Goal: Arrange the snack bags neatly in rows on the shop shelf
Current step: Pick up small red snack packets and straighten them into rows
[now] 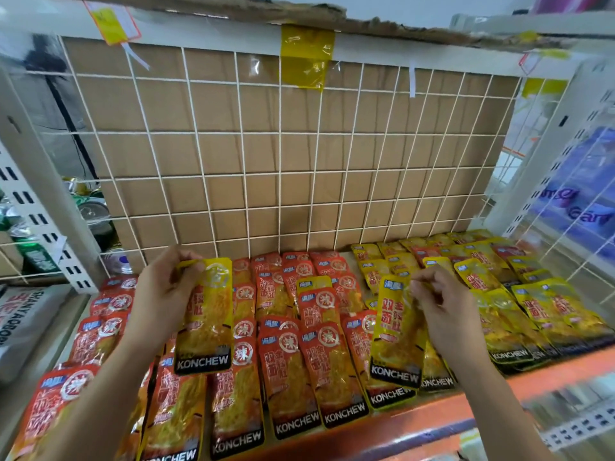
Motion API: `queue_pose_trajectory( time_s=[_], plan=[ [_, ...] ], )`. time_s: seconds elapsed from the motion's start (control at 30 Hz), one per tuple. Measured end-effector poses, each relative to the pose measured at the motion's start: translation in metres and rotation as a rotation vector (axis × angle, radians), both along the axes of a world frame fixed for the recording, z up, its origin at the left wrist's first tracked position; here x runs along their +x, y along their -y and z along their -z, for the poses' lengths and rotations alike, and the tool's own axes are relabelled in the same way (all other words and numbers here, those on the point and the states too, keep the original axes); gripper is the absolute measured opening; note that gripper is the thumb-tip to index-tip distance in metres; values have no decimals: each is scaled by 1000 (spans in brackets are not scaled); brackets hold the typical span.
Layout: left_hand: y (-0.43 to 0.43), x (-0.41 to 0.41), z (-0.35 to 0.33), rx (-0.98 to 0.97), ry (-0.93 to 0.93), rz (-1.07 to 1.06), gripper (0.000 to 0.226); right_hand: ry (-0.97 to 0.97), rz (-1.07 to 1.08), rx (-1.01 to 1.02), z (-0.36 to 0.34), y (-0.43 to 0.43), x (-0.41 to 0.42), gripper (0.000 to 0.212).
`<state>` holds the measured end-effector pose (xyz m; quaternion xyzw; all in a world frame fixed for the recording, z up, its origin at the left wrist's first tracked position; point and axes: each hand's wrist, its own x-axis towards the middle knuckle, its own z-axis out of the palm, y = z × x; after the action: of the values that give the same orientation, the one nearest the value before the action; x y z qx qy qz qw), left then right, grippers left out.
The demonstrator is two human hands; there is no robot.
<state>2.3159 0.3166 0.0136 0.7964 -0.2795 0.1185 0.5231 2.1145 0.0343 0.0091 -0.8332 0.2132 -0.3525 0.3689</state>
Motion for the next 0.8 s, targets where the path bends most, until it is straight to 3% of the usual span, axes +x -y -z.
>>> queue_pose_trajectory(
  time_s=[0.33,0.5,0.6,0.8],
  plan=[
    [11,-26,20,37,-108,91,7,-120,127,25,24,18,-52,13],
    [43,-41,20,49,-139,119,2,-119,192,16,24,43,-72,20],
    [67,-49,23,59,-163,124,23,-127,213,26,23,64,-84,27],
    [129,-79,18,71,-133,101,27,-138,194,7,15,117,-104,18]
  ],
)
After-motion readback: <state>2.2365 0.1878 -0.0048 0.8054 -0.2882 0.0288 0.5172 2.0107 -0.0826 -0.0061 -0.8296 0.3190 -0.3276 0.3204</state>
